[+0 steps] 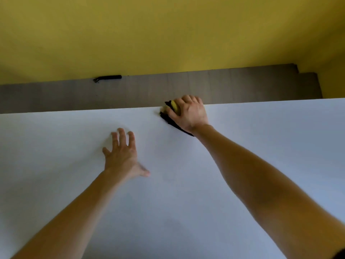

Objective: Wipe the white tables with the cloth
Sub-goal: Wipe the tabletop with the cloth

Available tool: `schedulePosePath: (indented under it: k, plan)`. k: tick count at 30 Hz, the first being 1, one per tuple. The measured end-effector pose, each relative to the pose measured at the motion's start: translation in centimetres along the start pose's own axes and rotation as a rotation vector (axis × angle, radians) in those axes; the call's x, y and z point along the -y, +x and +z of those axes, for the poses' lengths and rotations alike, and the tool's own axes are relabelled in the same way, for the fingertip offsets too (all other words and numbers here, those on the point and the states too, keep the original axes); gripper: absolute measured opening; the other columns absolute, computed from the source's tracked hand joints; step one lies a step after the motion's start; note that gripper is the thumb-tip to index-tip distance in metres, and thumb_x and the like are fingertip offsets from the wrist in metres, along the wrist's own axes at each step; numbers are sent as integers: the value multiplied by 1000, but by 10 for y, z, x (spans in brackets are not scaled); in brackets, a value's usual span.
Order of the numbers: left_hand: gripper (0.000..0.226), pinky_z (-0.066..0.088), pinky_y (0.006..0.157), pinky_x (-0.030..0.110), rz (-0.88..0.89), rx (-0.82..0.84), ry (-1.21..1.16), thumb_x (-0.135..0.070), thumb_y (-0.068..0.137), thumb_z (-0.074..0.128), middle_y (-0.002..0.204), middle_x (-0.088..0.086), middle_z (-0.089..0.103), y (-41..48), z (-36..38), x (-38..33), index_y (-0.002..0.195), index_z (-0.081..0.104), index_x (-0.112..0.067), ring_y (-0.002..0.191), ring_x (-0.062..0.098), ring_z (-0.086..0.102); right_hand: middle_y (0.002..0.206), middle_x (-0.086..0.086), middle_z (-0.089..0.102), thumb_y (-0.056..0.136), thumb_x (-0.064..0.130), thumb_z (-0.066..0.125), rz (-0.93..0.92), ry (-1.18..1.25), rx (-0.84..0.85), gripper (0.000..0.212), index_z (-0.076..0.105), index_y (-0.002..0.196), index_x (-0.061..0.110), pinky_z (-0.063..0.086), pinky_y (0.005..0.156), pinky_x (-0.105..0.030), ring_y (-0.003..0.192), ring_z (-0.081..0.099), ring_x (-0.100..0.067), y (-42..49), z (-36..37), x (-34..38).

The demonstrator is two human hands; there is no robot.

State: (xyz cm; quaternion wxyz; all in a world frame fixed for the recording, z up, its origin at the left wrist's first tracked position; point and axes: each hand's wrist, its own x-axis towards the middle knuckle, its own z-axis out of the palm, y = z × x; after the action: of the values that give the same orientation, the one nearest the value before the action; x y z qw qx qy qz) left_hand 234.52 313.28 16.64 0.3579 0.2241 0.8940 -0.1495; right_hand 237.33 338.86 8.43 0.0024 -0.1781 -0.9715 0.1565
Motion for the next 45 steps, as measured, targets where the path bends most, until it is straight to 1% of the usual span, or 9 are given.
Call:
schedulePosePath:
  k: [6,11,17,20,27,30,37,41,45]
  plan:
    - [162,14,130,71,261,-125,-20,-83,62,87,173,12,-37,-6,-3,-123,169,-22,-30,164,40,-25,113,-7,62,103,80,28,254,-141,-59,72,68,121,23,34,120,-47,115,54,-34,-64,-71,-217]
    - [164,13,128,75,199,-142,8,-91,56,82,173,9,-38,2,7,-149,167,-25,-36,163,40,-28,104,-14,59,86,97,39,281,-216,-33,85,66,102,17,36,114,-55,108,51,-35,-50,-48,-161]
    - [161,17,129,73,145,-135,74,-99,55,74,176,9,-34,3,5,-152,167,-26,-38,165,40,-23,102,-9,65,96,75,34,68,-51,14,66,70,101,20,39,107,-50,103,59,-34,-14,-19,-42]
    - [162,17,129,72,148,-108,79,-97,57,75,174,10,-36,3,2,-152,165,-30,-37,164,41,-24,102,-8,67,98,68,43,10,-1,-29,56,73,105,21,42,103,-45,102,61,-34,-23,-23,-92]
    - [163,16,128,75,156,-92,47,-94,58,78,173,11,-39,3,2,-153,165,-30,-36,163,42,-27,102,-19,65,98,66,43,355,-182,-131,61,71,99,11,40,108,-50,102,55,-38,-64,-71,-261]
    - [163,15,129,74,146,-89,37,-89,58,83,174,10,-37,2,0,-155,167,-27,-36,163,41,-27,104,-20,64,95,70,39,407,-188,-61,65,71,103,14,38,109,-52,105,55,-37,-46,-58,-199]
    - [164,20,129,72,62,-114,87,-88,54,86,178,10,-25,4,0,-165,169,-18,-35,166,42,-16,112,-13,67,99,69,31,46,-76,113,64,70,112,20,40,104,-51,109,60,-35,-6,-24,-36]
    - [166,20,129,71,86,-83,80,-86,54,88,177,12,-27,5,-2,-162,168,-19,-33,165,43,-17,101,-10,68,95,67,55,15,5,-40,51,74,103,21,43,96,-45,99,63,-37,-31,-35,-135]
    - [168,22,128,72,112,-80,79,-86,52,89,176,13,-29,5,-3,-162,168,-20,-31,165,44,-19,103,-12,65,98,64,53,196,-58,-122,52,73,109,17,41,110,-48,103,58,-39,-75,-80,-284]
